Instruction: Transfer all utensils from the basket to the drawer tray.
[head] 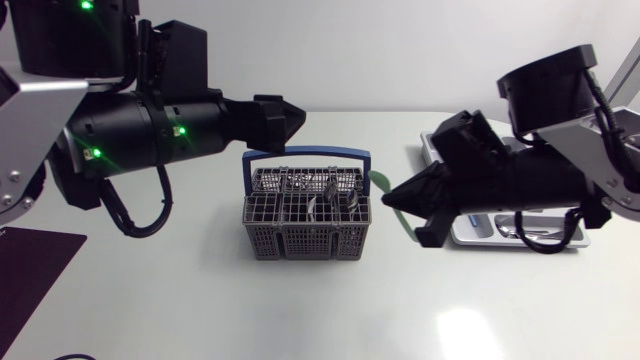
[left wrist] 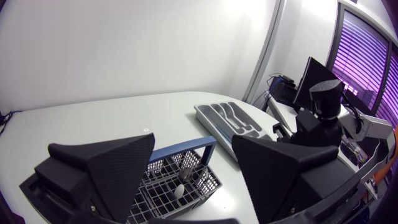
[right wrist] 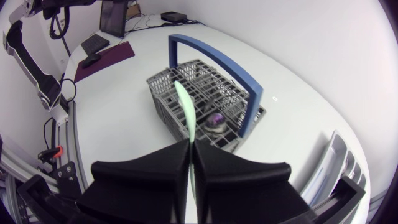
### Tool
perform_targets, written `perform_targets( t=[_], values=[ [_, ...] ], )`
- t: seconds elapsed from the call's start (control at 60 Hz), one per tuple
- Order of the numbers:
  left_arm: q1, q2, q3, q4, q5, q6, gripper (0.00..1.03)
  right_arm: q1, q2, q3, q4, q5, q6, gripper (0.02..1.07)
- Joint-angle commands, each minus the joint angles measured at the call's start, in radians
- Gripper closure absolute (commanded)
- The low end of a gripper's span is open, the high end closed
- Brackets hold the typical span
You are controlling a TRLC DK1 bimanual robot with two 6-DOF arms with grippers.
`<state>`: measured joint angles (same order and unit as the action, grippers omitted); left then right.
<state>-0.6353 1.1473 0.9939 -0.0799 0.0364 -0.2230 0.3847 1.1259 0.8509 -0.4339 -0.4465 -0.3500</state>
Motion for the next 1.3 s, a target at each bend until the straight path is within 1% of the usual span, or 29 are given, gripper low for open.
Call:
perform_targets(
  t=[0.0, 0.067, 0.167, 0.2, 0.283, 0.35, 0.433, 0.567, 0.617, 0.633, 0.667, 0.7, 0.8, 0.95, 1.033, 1.117, 1.15, 1.283],
  values=[
    [0.002, 0.008, -0.012, 0.014, -0.010, 0.025, 0.15, -0.115, -0.020, -0.026, -0.048, -0.057, -0.103, 1.01],
    [-0.003, 0.015, -0.023, 0.015, -0.027, 0.048, 0.15, -0.254, -0.018, -0.021, -0.104, -0.135, -0.205, 1.01],
    [-0.014, 0.034, -0.028, 0.015, -0.046, 0.071, 0.15, -0.443, 0.018, 0.000, -0.181, -0.230, -0.365, 1.01],
    [-0.020, 0.040, -0.028, 0.015, -0.056, 0.082, 0.15, -0.484, 0.035, 0.010, -0.206, -0.250, -0.406, 1.01],
    [-0.041, 0.061, -0.031, 0.015, -0.089, 0.109, 0.15, -0.613, 0.110, 0.043, -0.276, -0.285, -0.569, 1.01],
    [-0.050, 0.084, -0.029, 0.009, -0.099, 0.125, 0.15, -0.690, 0.176, 0.071, -0.330, -0.287, -0.696, 1.01],
    [-0.063, 0.114, -0.028, 0.002, -0.113, 0.143, 0.15, -0.768, 0.244, 0.102, -0.356, -0.285, -0.843, 1.01],
    [-0.078, 0.150, -0.023, -0.004, -0.145, 0.169, 0.15, -0.860, 0.342, 0.149, -0.379, -0.256, -1.070, 1.01],
    [-0.081, 0.166, -0.021, -0.009, -0.150, 0.174, 0.15, -0.879, 0.382, 0.162, -0.379, -0.227, -1.156, 1.01],
    [-0.089, 0.175, -0.020, -0.011, -0.161, 0.177, 0.15, -0.888, 0.405, 0.171, -0.381, -0.204, -1.213, 1.01],
    [-0.095, 0.181, -0.018, -0.012, -0.167, 0.182, 0.15, -0.899, 0.430, 0.180, -0.378, -0.190, -1.255, 1.01],
    [-0.098, 0.190, -0.018, -0.014, -0.173, 0.186, 0.15, -0.906, 0.451, 0.186, -0.365, -0.159, -1.301, 1.01],
    [-0.110, 0.221, -0.008, -0.031, -0.190, 0.188, 0.15, -0.932, 0.517, 0.191, -0.269, -0.086, -1.403, 1.01],
    [-0.126, 0.256, 0.011, -0.057, -0.216, 0.194, 0.15, -0.942, 0.583, 0.224, -0.209, -0.014, -1.472, 1.01],
    [-0.138, 0.276, 0.025, -0.073, -0.230, 0.200, 0.15, -0.942, 0.612, 0.244, -0.198, 0.017, -1.515, 1.01],
    [-0.147, 0.289, 0.029, -0.083, -0.251, 0.212, 0.15, -0.934, 0.627, 0.241, -0.144, 0.046, -1.529, 1.01],
    [-0.149, 0.293, 0.034, -0.092, -0.251, 0.212, 0.15, -0.932, 0.630, 0.244, -0.141, 0.051, -1.531, 1.01],
    [-0.152, 0.310, 0.043, -0.103, -0.260, 0.218, 0.15, -0.911, 0.667, 0.237, -0.100, 0.121, -1.554, 1.01]
  ],
)
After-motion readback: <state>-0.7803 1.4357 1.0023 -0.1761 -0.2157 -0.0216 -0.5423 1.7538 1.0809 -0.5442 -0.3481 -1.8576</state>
